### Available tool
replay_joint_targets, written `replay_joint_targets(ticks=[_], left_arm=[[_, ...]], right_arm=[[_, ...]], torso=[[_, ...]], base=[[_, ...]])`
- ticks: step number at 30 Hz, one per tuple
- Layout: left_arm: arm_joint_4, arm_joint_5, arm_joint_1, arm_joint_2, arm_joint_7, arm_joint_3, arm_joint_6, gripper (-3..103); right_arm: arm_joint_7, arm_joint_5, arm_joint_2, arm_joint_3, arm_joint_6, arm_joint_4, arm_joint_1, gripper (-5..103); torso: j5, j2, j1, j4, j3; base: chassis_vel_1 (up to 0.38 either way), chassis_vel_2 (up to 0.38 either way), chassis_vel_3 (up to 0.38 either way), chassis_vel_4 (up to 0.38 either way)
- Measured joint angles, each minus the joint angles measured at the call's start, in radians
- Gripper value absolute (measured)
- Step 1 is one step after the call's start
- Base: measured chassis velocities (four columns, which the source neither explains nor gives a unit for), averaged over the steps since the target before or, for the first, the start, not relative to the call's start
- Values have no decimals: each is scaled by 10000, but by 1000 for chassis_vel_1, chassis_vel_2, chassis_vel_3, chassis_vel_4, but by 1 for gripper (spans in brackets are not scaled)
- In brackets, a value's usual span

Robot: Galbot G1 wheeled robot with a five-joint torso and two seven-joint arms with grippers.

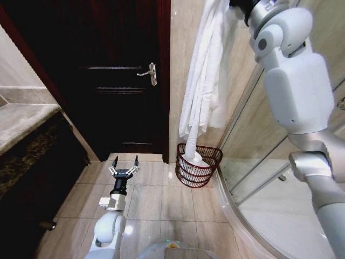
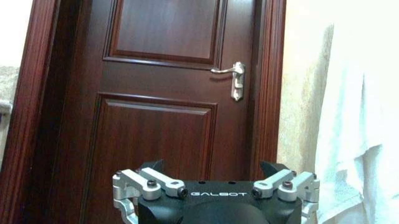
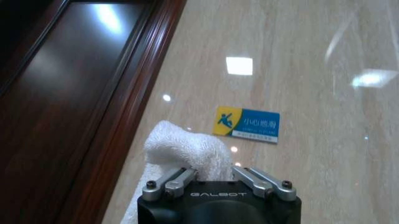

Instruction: Discard the used towel into the hamper.

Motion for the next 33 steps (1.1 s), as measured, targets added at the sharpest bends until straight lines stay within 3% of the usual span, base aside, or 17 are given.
replay_joint_targets(ticks=[17,33], left_arm=[[73,-215,-266,70,78,-40,40,100],[90,-75,-187,85,98,27,68,100]], right_arm=[[329,275,505,-396,-307,-387,884,9],[2,-740,-332,699,239,82,-2637,9]], torso=[[-5,1,0,1,-1],[1,0,1,-1,1]], base=[[0,0,0,0],[0,0,0,0]])
